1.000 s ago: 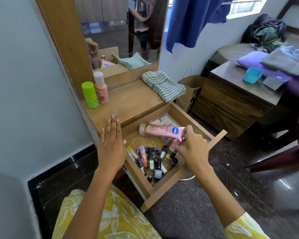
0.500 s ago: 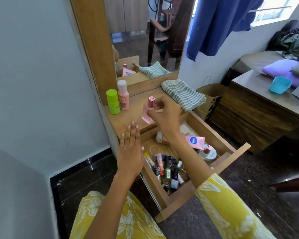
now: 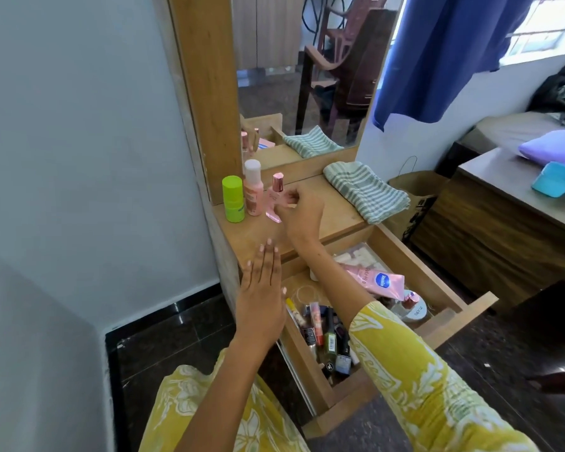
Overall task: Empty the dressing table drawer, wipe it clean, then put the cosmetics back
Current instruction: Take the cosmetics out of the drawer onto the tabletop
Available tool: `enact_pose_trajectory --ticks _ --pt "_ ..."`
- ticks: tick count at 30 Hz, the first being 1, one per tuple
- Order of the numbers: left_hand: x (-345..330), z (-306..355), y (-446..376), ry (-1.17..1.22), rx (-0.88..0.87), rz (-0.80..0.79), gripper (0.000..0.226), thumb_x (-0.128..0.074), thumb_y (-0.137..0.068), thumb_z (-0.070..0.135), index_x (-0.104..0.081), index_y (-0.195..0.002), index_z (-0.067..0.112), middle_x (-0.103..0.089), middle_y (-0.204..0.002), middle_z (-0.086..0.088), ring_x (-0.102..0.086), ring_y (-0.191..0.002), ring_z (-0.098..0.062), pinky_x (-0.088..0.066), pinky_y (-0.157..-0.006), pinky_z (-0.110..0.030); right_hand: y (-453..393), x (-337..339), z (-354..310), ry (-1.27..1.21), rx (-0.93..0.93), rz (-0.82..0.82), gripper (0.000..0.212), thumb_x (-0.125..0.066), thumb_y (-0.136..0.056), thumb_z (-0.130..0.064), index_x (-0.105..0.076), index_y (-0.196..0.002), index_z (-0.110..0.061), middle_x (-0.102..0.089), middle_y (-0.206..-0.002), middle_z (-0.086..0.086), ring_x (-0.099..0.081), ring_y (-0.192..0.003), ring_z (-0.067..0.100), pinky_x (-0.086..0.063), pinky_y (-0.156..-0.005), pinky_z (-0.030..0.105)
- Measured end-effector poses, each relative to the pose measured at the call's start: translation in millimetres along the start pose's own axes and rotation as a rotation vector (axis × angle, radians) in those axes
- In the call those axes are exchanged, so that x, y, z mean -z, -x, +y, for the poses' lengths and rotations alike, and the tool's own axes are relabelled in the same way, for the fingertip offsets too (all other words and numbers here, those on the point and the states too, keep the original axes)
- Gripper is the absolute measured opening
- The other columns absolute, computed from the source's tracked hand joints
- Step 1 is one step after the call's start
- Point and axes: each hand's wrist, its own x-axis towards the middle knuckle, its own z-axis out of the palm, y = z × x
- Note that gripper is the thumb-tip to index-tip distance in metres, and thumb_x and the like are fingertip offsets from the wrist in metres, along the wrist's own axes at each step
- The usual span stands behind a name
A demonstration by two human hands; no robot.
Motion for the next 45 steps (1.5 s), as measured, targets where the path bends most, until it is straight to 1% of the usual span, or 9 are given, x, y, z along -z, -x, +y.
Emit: enact_pose_trajectory --ticks 5,13,16,20,26,32,36,40,45 --pt "-4 -2 -1 -0.035 -0.001 0.028 0.079 -0.055 -0.086 0.024 -0.010 -0.148 0.002 -0.010 -0.156 -0.014 -0.010 -0.144 -0.026 -0.011 -0.114 -0.040 -6 -15 5 0.004 -0.066 -0.020 0.022 -0.077 -0.068 -0.007 -0.068 -0.087 -0.002 -0.068 -0.083 0.010 -0.063 -0.078 0.021 -0.048 -0.064 0.028" --pt "-1 -1 0 -0.065 -0.009 0.022 0.081 -0.064 -0.081 0.024 -0.022 -0.145 0.000 -0.019 -0.154 -0.016 -0.020 -0.141 -0.028 -0.018 -0.112 -0.044 -10 -23 0 0.017 -0.046 -0.068 0.020 -0.066 -0.077 0.002 -0.070 -0.096 0.000 -0.071 -0.092 0.012 -0.059 -0.081 0.014 -0.046 -0.070 0.023" --pt "-2 -1 0 -0.072 0.007 -0.002 0.080 -0.059 -0.085 0.025 -0.016 -0.147 0.001 -0.013 -0.156 -0.015 -0.013 -0.143 -0.027 -0.011 -0.116 -0.041 -7 -18 3 0.053 -0.028 -0.123 0.024 -0.066 -0.079 0.000 -0.068 -0.103 0.004 -0.070 -0.098 0.017 -0.063 -0.089 0.023 -0.046 -0.077 0.025" --pt "0 0 0 -0.045 0.003 -0.019 0.071 -0.033 -0.099 0.026 0.017 -0.145 0.007 0.027 -0.152 -0.007 0.024 -0.140 -0.021 0.017 -0.110 -0.034 8 8 10 0.159 0.022 -0.209 0.039 -0.062 -0.077 0.007 -0.062 -0.116 0.001 -0.066 -0.112 0.015 -0.060 -0.105 0.026 -0.045 -0.090 0.026" --pt "-4 -1 -2 0.022 -0.006 0.014 0.075 -0.052 -0.090 0.016 -0.004 -0.146 0.001 -0.003 -0.156 -0.014 -0.001 -0.144 -0.025 -0.003 -0.114 -0.040 71 101 26 0.465 0.210 -0.331 0.017 -0.060 -0.083 -0.010 -0.066 -0.098 -0.016 -0.067 -0.100 0.002 -0.060 -0.094 0.017 -0.049 -0.081 0.033" --pt "-4 -1 -3 0.045 0.000 -0.030 0.073 -0.043 -0.095 0.018 0.008 -0.145 0.006 0.012 -0.156 -0.009 0.012 -0.143 -0.022 0.004 -0.116 -0.039 113 176 52 0.680 0.056 -0.157 0.028 -0.076 -0.074 -0.020 -0.063 -0.098 -0.014 -0.060 -0.102 0.000 -0.055 -0.093 0.019 -0.041 -0.066 0.030" --pt "-3 0 -2 0.035 0.004 -0.030 0.072 -0.041 -0.096 0.019 0.007 -0.147 0.006 0.014 -0.156 -0.009 0.013 -0.143 -0.022 0.004 -0.117 -0.039 114 203 71 0.705 -0.125 -0.008 0.047 -0.083 -0.067 -0.019 -0.055 -0.104 -0.014 -0.054 -0.107 0.002 -0.054 -0.095 0.019 -0.047 -0.071 0.031" --pt "-3 0 -2 0.040 0.012 -0.026 0.072 -0.040 -0.096 0.021 0.008 -0.146 0.006 0.015 -0.156 -0.009 0.014 -0.143 -0.022 0.003 -0.117 -0.040 103 209 89 0.797 -0.320 -0.078 0.041 -0.081 -0.069 -0.018 -0.050 -0.097 -0.017 -0.062 -0.095 0.003 -0.059 -0.082 0.019 -0.053 -0.069 0.037" --pt "-3 0 -2 0.027 0.011 -0.033 0.073 -0.041 -0.096 0.020 0.008 -0.146 0.005 0.013 -0.156 -0.010 0.013 -0.144 -0.023 0.001 -0.117 -0.041 90 202 88 0.832 -0.384 -0.164 0.020 -0.075 -0.077 -0.015 -0.057 -0.086 -0.014 -0.062 -0.083 0.003 -0.057 -0.072 0.014 -0.052 -0.067 0.029"
